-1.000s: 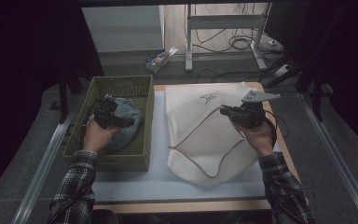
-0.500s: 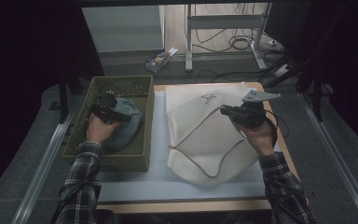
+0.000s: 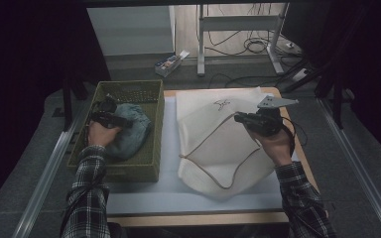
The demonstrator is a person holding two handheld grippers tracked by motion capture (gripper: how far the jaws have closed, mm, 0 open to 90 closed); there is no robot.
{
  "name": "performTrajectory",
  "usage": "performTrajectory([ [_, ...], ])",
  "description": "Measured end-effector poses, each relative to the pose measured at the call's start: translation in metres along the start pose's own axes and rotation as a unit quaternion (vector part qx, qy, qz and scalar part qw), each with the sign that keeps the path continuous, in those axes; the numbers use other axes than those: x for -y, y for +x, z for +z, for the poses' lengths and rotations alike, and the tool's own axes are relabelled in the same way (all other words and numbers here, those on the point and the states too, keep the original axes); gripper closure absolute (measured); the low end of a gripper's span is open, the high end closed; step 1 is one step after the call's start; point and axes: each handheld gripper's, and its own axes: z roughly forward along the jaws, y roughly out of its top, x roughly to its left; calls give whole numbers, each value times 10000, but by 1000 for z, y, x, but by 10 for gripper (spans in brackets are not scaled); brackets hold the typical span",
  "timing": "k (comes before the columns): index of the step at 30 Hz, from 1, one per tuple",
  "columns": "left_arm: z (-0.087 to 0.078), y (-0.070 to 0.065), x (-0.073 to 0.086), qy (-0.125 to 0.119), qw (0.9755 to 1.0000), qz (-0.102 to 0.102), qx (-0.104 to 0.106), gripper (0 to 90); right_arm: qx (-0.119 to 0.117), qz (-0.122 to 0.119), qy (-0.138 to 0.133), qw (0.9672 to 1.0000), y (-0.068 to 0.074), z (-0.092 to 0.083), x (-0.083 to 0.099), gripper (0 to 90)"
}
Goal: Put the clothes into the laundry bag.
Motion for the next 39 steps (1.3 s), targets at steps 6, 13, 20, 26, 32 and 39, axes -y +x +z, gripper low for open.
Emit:
performTrajectory([
  [6, 15, 0, -1, 290, 9986, -137, 417, 0, -8, -6, 10, 10000, 0, 0, 0, 846],
  [13, 24, -19, -5, 451, 9955, 151, 816, 0, -20, 3, 16, 10000, 0, 2, 0, 846],
  [20, 27, -50, -12, 562, 9902, 660, 1091, 0, -43, -4, 53, 10000, 2, 4, 1, 845],
  [26, 33, -50, -15, 808, 9923, 902, 271, 0, -35, -3, 46, 10000, 1, 3, 1, 845],
  [32, 29, -31, -14, 733, 9960, 416, -304, 0, -27, 9, 33, 10000, 0, 1, 1, 844],
  [39, 35, -35, -12, 892, 9949, 385, 276, 30, -28, 6, 29, 10000, 0, 2, 1, 844],
])
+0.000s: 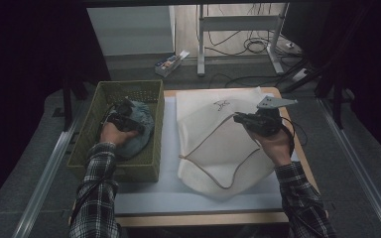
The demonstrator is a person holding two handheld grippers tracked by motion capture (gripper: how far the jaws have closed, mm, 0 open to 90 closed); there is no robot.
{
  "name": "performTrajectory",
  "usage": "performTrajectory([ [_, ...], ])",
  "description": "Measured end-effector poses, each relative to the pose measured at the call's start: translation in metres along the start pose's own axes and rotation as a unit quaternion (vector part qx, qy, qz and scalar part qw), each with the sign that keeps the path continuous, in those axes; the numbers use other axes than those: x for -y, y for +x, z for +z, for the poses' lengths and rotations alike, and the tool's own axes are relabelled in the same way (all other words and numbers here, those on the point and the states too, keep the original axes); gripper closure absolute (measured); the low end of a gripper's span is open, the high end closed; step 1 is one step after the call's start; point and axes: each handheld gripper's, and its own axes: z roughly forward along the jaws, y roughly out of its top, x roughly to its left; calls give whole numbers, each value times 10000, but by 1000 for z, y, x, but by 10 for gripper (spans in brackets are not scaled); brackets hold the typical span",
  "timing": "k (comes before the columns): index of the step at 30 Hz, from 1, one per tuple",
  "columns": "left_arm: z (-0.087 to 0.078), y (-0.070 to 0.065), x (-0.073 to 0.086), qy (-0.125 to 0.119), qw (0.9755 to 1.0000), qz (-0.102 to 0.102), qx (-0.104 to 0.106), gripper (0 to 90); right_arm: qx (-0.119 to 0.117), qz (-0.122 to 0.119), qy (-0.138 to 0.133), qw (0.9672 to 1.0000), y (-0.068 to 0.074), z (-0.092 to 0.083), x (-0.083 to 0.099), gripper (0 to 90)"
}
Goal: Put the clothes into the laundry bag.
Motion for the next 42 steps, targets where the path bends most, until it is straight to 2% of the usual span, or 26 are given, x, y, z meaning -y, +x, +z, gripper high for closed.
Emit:
performTrajectory([
  [2, 0, -1, -1, 45, 9999, 19, 91, 60, -8, -1, 4, 10000, 0, 1, 0, 844],
  [6, -2, 1, 0, 83, 9994, -138, 302, 191, -13, -10, 13, 10000, 2, 2, 0, 844],
  [10, -6, 1, 0, 121, 9994, -147, 303, 387, -15, -9, 19, 10000, 1, 2, 0, 844],
  [14, -10, 4, 1, 17, 9989, -156, 432, 627, -10, -20, 25, 10000, 2, 2, 0, 844],
  [15, -10, 3, 2, -12, 9989, -151, 445, 656, -16, -19, 17, 10000, 2, 2, 0, 844],
  [21, -15, 5, 4, -188, 9987, -54, 473, 713, -7, -13, 10, 10000, 1, 1, 0, 844],
  [25, -21, 10, 7, -453, 9969, -174, 622, 725, -10, 3, -1, 10000, 0, 0, 0, 844],
  [31, -36, 19, 17, -994, 9914, -344, 781, 728, -4, 7, 0, 10000, 0, 0, 0, 844],
  [36, -52, 23, 27, -1428, 9862, -362, 760, 728, 7, 9, -15, 10000, 0, 0, 0, 844],
  [40, -67, 25, 37, -1882, 9783, -354, 797, 728, 10, 8, -18, 10000, 0, 0, 0, 844],
  [41, -71, 25, 40, -1997, 9759, -356, 805, 728, 11, 10, -20, 10000, 0, 0, 0, 843],
  [42, -75, 26, 44, -2132, 9725, -372, 857, 728, 9, 11, -19, 10000, 0, 0, 0, 844],
])
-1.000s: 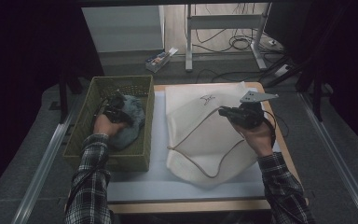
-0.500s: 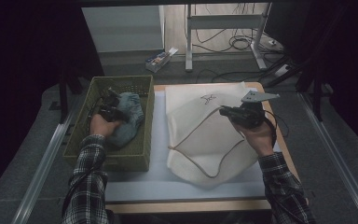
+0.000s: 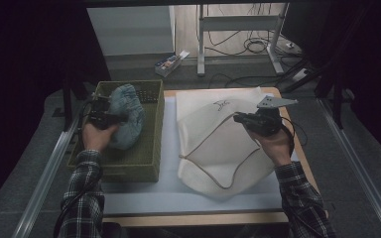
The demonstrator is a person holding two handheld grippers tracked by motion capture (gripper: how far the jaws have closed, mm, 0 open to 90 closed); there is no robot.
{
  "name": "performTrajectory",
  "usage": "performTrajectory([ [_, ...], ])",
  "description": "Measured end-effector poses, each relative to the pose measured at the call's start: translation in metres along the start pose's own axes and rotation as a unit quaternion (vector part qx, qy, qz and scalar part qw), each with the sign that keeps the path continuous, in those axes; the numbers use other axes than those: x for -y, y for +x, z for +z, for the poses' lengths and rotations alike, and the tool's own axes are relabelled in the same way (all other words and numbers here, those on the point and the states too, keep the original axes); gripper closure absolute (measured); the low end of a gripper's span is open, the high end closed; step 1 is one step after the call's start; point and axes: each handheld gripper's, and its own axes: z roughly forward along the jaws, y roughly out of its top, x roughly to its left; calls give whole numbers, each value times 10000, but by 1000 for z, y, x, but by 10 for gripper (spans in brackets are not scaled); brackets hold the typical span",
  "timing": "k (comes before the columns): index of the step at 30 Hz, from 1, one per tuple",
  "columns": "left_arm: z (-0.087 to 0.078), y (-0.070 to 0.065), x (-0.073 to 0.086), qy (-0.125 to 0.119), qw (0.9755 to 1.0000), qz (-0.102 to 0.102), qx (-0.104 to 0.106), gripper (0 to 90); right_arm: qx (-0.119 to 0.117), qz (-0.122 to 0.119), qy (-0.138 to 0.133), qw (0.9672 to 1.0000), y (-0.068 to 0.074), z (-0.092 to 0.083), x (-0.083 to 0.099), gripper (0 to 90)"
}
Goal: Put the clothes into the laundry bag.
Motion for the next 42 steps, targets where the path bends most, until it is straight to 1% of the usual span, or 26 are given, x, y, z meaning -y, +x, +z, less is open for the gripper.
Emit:
performTrajectory([
  [3, -11, -2, 6, -301, 9995, 19, 37, 728, 0, -1, 2, 10000, 0, 0, 0, 844],
  [5, -18, -5, 11, -527, 9986, 59, 31, 728, 0, -3, 2, 10000, 0, 0, 0, 844],
  [6, -21, -6, 13, -600, 9982, 83, 22, 727, 0, 0, 3, 10000, 0, 1, 0, 844],
  [8, -27, -9, 19, -823, 9965, 77, 85, 727, -1, -5, 11, 10000, 1, 1, 0, 843],
  [10, -32, -12, 23, -975, 9952, 59, 78, 727, -5, -6, 14, 10000, 1, 1, 0, 843],
  [13, -40, -16, 30, -1221, 9925, 79, 80, 726, -4, -12, 20, 10000, 1, 2, 1, 843],
  [16, -46, -22, 34, -1352, 9907, 177, 5, 725, -3, -9, 26, 10000, 1, 2, 1, 843],
  [17, -49, -25, 35, -1416, 9896, 247, -4, 725, 1, -11, 29, 10000, 1, 2, 1, 844],
  [20, -52, -29, 36, -1492, 9883, 327, 10, 724, 1, -8, 21, 10000, 1, 2, 1, 844],
  [26, -52, -33, 38, -1555, 9868, 456, -67, 724, 1, -9, 22, 10000, 2, 2, 1, 844],
  [29, -53, -34, 39, -1624, 9855, 477, -76, 724, 3, -7, 21, 10000, 1, 2, 1, 844],
  [35, -57, -37, 43, -1808, 9823, 482, 31, 724, 0, -2, 16, 10000, 1, 2, 2, 844],
  [38, -58, -38, 44, -1850, 9813, 533, 18, 724, 6, -6, 7, 10000, 1, 2, 2, 844],
  [41, -59, -40, 42, -1835, 9813, 578, -37, 724, 16, 0, -8, 10000, 1, 1, 2, 844],
  [42, -60, -40, 41, -1863, 9808, 578, -30, 723, 18, 2, -19, 10000, 1, 1, 2, 845],
])
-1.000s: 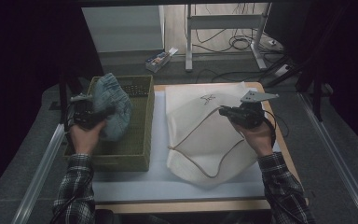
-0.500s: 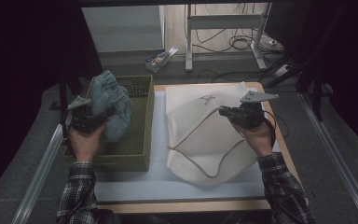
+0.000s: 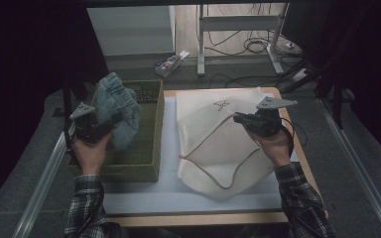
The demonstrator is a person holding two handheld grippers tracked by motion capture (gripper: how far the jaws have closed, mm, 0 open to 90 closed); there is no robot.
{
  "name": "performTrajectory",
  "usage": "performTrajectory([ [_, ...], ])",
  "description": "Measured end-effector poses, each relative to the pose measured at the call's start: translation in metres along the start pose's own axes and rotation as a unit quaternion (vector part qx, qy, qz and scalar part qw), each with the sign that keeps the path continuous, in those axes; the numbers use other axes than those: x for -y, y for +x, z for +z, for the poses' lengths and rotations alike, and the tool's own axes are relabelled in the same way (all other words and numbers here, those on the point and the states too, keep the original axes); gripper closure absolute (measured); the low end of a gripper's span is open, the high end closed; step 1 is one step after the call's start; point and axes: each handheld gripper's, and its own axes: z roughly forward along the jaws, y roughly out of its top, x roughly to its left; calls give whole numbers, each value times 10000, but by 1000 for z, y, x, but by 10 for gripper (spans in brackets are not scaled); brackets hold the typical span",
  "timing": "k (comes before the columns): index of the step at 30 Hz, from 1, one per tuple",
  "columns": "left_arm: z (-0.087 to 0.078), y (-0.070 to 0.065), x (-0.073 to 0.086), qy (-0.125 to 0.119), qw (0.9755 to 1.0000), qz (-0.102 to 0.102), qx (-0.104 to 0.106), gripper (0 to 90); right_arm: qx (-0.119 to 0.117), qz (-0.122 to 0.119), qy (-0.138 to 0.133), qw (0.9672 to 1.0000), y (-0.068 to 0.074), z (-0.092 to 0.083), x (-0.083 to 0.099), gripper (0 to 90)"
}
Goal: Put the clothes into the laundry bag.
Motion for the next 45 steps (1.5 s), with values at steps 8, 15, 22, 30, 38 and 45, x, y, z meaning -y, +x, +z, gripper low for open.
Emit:
performTrajectory([
  [8, -3, -4, 2, -112, 9999, 12, 70, 723, 35, -20, -16, 10000, 0, 0, 1, 846],
  [15, -8, -10, 1, -252, 9996, 59, 136, 721, 60, -79, -53, 9999, 1, 0, 1, 847],
  [22, -13, -13, 1, -359, 9992, 60, 181, 720, 58, -91, -52, 9999, 1, 0, 2, 846],
  [30, -17, -18, -1, -417, 9987, 75, 281, 719, 47, -61, -62, 10000, 1, 0, 2, 847],
  [38, -27, -26, -7, -549, 9975, 131, 428, 718, 56, -45, -73, 9999, 0, -1, 2, 847],
  [45, -31, -31, -9, -594, 9966, 182, 539, 717, 67, -58, -90, 9999, 0, -2, 2, 847],
])
